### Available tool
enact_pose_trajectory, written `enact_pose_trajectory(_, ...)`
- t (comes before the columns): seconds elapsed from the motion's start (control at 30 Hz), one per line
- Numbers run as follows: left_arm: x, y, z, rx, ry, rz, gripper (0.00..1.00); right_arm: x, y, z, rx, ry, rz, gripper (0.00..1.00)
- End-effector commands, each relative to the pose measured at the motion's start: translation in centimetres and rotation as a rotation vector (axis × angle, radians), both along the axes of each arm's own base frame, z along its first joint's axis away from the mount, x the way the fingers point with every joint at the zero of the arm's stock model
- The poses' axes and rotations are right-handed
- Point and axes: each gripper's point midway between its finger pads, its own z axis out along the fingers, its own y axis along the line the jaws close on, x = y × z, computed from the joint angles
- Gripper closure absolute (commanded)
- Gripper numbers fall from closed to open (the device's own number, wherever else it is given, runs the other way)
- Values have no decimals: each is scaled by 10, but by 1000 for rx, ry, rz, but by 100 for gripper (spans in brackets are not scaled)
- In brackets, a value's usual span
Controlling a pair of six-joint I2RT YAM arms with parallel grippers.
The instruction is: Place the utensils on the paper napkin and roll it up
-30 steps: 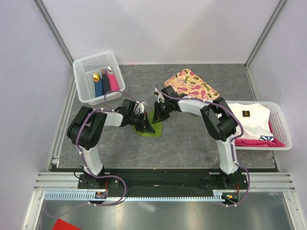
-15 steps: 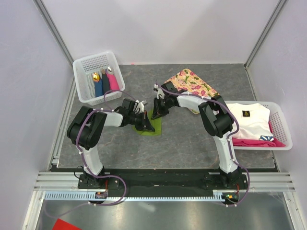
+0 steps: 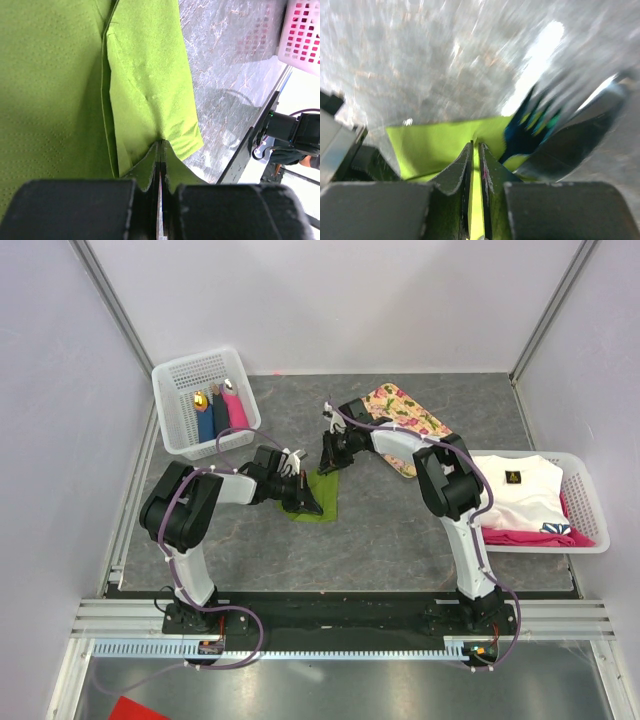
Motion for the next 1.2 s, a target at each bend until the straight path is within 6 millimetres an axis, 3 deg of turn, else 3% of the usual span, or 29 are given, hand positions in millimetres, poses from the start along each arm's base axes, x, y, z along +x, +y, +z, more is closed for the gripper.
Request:
enact_pose_trajectory(0.0, -33, 29, -50, 184, 123, 8, 98, 52, -41, -31, -150, -118, -106, 84)
enact_pose_trajectory(0.2, -31, 29, -50, 183, 121, 9, 98, 70, -35, -5, -94, -161, -119, 83)
enact_pose_trajectory(0.37, -31, 28, -50, 183, 121, 9, 98, 70, -21, 44, 10, -187, -110, 78)
enact_pose_trajectory(0.53, -29, 28, -50, 183, 117, 11, 98, 49, -9, 75, 90, -169, -73, 73)
enact_pose_trajectory(0.63, -28, 27, -48, 178, 112, 10, 98, 29, -2, 81, 110, -134, -52, 73)
enact_pose_trajectory(0.77, -27, 26, -47, 176, 110, 10, 98, 3, 1, 75, 107, -88, -29, 73)
enact_pose_trajectory(0.9, -26, 26, -46, 174, 107, 10, 98, -25, 0, 56, 81, -20, -15, 75)
enact_pose_trajectory(1.17, -26, 26, -45, 172, 106, 11, 98, -43, -12, 19, 10, 25, -17, 78)
